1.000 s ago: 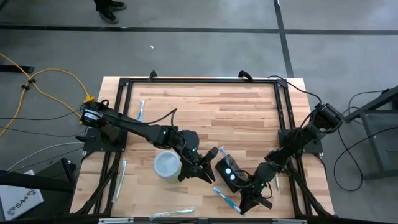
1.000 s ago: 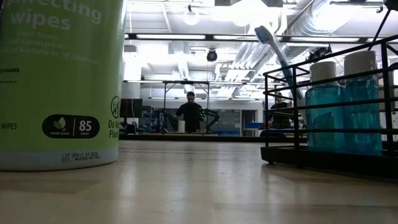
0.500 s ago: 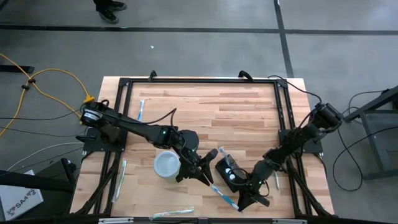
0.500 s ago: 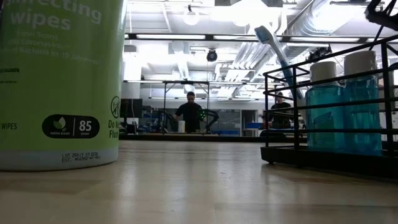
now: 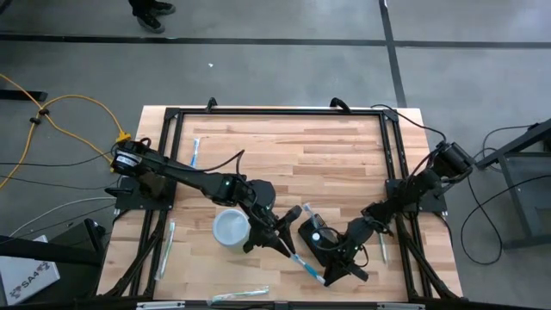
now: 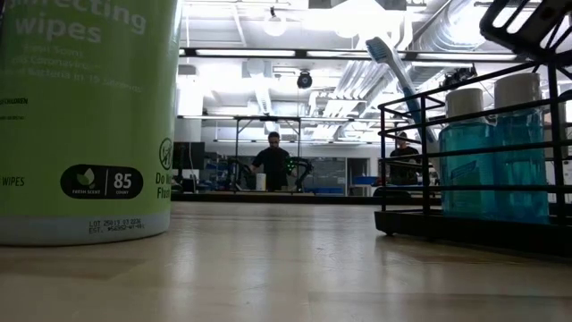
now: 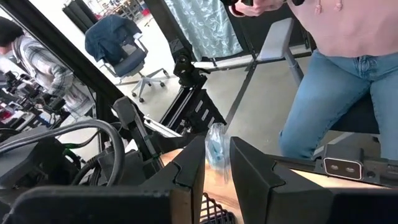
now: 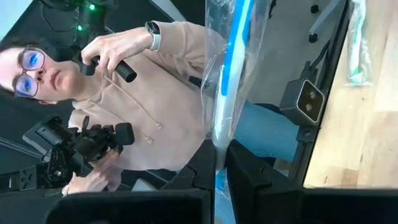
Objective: Pick & Place toothbrushing station
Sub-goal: Put the right blue toothbrush into the black mesh organizer
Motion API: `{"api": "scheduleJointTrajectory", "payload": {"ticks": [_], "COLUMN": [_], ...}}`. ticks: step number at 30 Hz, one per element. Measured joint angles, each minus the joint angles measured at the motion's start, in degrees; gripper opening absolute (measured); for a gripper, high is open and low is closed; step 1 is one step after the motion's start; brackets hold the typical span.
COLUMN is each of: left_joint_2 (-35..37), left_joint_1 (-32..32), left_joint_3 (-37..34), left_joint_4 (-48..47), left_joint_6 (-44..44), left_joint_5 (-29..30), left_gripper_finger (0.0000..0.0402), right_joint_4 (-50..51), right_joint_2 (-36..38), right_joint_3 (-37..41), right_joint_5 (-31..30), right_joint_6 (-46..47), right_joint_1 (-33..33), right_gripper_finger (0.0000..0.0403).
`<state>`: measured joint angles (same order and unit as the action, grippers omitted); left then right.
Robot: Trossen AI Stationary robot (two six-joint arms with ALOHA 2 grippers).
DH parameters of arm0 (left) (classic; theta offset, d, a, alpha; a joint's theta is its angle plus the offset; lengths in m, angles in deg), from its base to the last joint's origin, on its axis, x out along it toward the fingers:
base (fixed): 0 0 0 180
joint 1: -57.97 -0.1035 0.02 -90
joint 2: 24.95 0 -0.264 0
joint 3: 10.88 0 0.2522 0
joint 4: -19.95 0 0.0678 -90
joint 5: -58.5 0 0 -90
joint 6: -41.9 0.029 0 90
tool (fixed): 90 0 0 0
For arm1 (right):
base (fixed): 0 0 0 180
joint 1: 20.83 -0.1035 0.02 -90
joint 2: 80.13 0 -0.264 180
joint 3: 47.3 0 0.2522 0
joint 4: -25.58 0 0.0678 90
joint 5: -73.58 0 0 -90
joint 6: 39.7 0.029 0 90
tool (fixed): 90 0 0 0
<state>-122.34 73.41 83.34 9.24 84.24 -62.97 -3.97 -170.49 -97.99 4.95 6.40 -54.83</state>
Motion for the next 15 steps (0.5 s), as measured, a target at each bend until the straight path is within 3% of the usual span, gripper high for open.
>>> {"api": "scheduleJointTrajectory", "payload": {"ticks": [15], "left_joint_2": [0.0], "left_joint_1": [-0.5], "left_joint_3": [0.0], "left_joint_4": [0.0], "left_joint_6": [-6.2], "left_joint_5": [0.1], "left_gripper_finger": [0.0068], "right_joint_4": [0.0], "right_joint_2": [0.0], "right_joint_3": [0.0], "right_joint_5": [-0.3], "right_joint_6": [-2.8], "right_joint_1": [0.4], "right_gripper_finger": [0.0012]}}
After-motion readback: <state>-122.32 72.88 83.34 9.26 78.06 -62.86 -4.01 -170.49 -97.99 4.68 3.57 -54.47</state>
